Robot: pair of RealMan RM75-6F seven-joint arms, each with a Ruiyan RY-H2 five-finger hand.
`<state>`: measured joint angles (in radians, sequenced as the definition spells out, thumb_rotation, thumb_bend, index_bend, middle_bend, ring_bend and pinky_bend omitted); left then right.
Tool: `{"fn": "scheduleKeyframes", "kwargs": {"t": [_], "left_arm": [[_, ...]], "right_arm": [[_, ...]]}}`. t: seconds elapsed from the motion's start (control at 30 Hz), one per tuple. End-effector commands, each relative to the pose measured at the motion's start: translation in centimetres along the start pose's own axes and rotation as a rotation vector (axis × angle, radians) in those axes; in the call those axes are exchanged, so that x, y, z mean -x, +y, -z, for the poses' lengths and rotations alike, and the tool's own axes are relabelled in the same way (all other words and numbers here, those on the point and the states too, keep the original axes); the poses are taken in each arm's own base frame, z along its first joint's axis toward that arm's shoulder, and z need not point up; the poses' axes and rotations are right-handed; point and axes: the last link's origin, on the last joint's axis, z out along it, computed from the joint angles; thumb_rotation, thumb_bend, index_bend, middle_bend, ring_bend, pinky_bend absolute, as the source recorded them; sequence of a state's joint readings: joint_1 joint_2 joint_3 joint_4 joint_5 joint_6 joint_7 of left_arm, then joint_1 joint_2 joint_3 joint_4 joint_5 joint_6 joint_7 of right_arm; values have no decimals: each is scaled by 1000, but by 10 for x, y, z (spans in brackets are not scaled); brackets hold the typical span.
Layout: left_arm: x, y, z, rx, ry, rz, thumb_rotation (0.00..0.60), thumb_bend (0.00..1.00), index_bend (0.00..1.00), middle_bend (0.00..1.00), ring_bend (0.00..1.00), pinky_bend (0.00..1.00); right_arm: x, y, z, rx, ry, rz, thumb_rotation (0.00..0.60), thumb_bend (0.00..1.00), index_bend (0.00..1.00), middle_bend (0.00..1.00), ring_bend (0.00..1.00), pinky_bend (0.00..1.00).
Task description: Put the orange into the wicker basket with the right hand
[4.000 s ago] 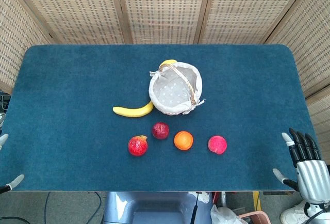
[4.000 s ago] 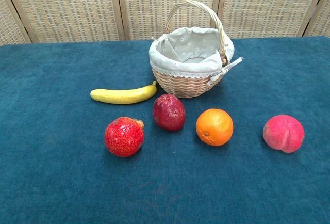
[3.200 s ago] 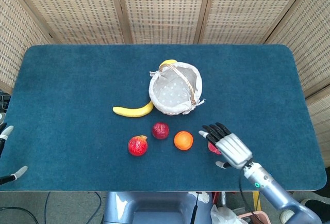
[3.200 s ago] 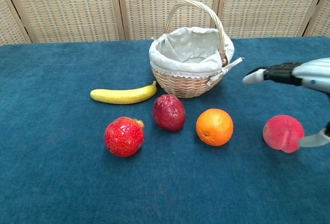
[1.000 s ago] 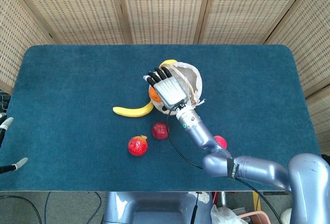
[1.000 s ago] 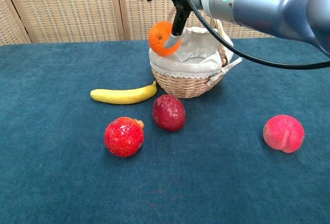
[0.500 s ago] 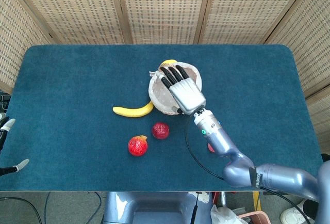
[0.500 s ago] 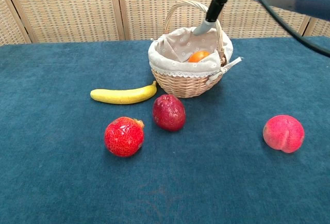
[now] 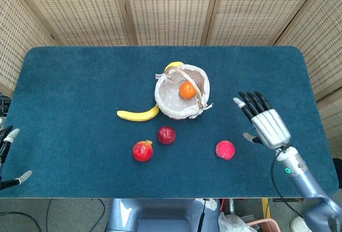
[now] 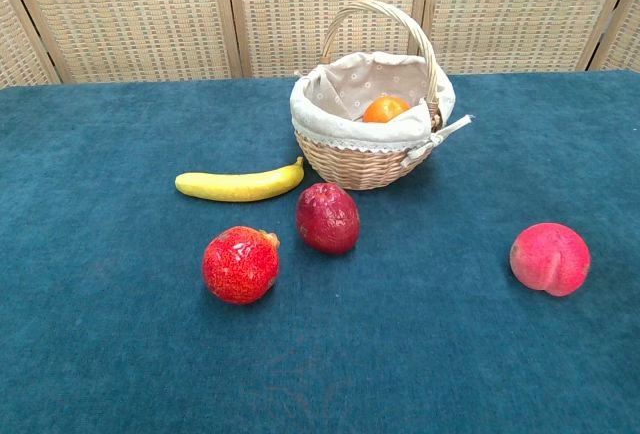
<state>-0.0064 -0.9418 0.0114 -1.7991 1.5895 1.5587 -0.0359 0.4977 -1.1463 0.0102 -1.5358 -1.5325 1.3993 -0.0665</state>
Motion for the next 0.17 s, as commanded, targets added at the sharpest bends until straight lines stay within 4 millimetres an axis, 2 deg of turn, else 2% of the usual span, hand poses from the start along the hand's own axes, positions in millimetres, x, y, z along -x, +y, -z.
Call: {"fn": "scheduleKeyframes", "kwargs": {"t": [0.03, 0.17], "left_arm": [[1, 0, 2, 3, 2, -2, 600, 0, 0, 0, 0, 0], [1, 1, 2, 9, 3, -4, 600, 0, 0, 0, 0, 0]], "right_arm": [[2, 18, 55, 114, -25, -8, 600, 0, 0, 0, 0, 0], [4, 18, 73, 163, -61, -5, 600, 0, 0, 0, 0, 0]]}}
